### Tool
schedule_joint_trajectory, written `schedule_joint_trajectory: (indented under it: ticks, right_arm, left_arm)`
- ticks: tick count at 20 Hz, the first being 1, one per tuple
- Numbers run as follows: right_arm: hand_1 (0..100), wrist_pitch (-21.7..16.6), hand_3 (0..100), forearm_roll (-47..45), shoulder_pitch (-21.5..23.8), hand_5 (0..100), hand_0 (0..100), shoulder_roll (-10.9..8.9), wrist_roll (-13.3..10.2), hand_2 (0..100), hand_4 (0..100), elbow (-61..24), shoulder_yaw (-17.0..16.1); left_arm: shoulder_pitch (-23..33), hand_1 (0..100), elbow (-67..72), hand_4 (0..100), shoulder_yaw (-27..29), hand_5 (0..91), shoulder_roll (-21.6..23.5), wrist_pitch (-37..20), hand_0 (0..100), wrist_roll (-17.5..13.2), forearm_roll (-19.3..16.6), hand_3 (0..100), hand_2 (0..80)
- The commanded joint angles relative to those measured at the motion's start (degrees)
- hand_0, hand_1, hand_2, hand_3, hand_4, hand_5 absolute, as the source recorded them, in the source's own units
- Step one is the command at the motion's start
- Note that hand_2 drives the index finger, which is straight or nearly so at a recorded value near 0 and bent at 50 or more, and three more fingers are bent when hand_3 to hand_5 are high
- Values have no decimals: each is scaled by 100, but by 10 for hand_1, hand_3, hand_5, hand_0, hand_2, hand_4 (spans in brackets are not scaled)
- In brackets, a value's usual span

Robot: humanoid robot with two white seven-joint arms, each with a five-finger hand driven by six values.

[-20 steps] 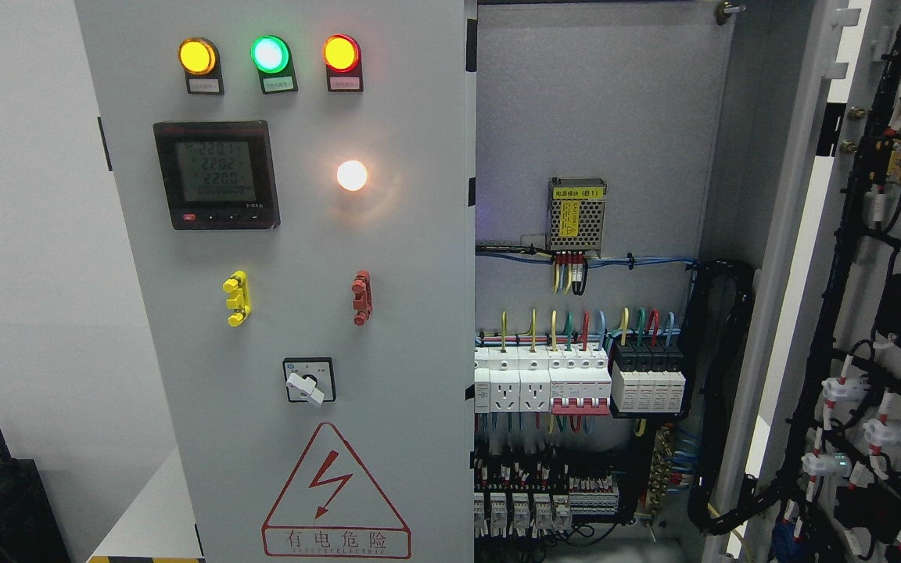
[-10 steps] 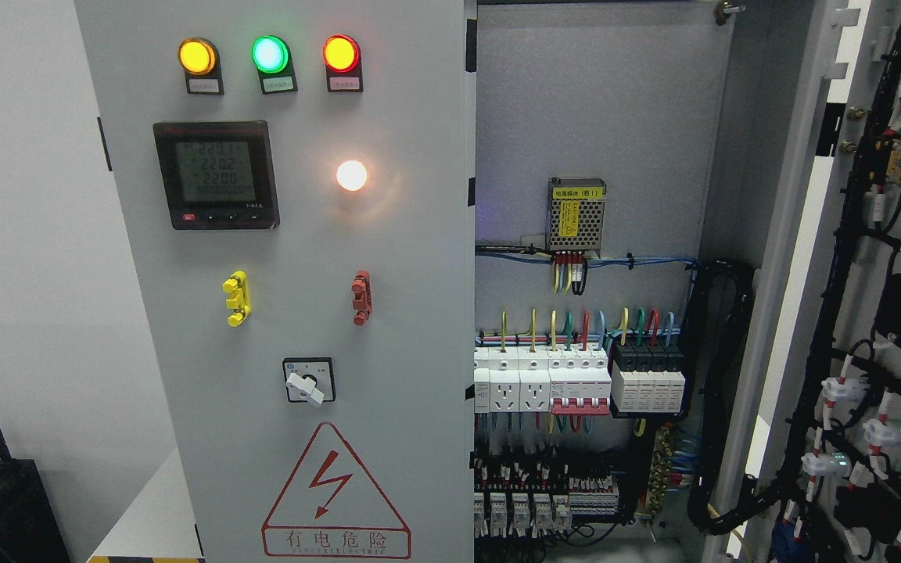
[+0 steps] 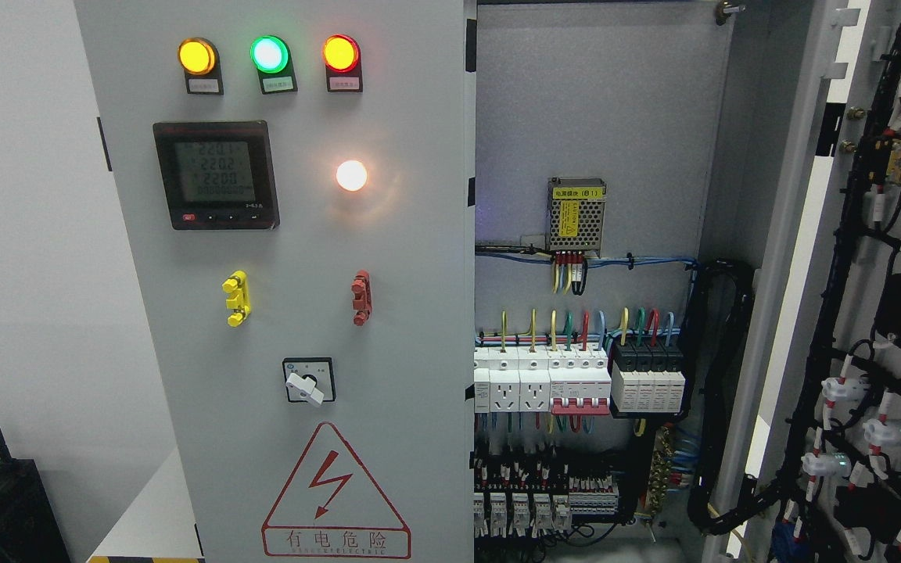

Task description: Open door with both hands

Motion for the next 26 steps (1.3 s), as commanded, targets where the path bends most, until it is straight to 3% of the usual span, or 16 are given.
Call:
schedule_joint_trajectory:
  ticks: [1,5,12,16,26]
  right_arm:
    - [0,6,0,-8,0,0,0,0,3,0,0,2,0]
    - [0,6,0,1,0,0,0,0,3,0,0,2,0]
    - [0,6,0,1,0,0,0,0,3,0,0,2,0]
    - [0,6,0,1,0,0,0,0,-6,0,0,2,0]
    - [0,-3,0,-25,35,0,0,0,3,0,0,-25,-9]
  left_arm:
    - [-144,0,1356,43,1147,0,-878,-133,0,50,-1145,0,0]
    - [-188,0,1382,43,1200,0,-930,-151,0,164,-1321,0,0]
    - [-197,0,1461,43,2412,0,-992,-151,0,261,-2595,0,0]
    - [-197,0,1461,43,3001,0,-1018,-125,0,252,-3141,0,0]
    - [-197,0,1470,43,3512,0,-1018,-54,0,243,-3291,0,0]
